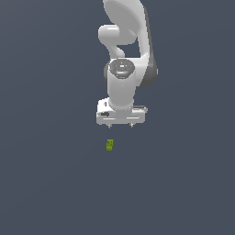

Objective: Pick up the object and move it to a goal position.

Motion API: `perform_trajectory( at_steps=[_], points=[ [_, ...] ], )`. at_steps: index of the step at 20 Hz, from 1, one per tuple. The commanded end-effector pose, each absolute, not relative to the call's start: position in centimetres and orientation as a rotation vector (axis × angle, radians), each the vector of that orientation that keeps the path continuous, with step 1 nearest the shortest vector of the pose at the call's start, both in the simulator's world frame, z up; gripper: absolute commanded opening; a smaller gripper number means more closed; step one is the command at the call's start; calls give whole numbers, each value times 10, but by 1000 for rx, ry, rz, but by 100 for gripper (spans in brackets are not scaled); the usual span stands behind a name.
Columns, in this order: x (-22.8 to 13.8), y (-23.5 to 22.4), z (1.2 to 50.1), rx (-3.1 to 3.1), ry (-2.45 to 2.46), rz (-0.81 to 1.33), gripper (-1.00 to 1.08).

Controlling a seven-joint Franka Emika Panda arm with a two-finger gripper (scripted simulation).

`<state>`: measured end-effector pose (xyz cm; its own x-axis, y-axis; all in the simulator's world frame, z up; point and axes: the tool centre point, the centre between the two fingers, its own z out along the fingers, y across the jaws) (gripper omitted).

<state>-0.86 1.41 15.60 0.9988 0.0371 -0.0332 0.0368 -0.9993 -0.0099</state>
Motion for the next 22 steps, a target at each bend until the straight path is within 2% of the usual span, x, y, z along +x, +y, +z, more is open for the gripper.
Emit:
perform_trajectory(
  at_steps=[1, 12, 22],
  points=[
    [-9, 14, 156, -3131, -58, 52, 100],
    [6, 18, 184, -3135, -39, -8, 100],
    [11, 4, 154, -3134, 11, -4, 100]
  ],
)
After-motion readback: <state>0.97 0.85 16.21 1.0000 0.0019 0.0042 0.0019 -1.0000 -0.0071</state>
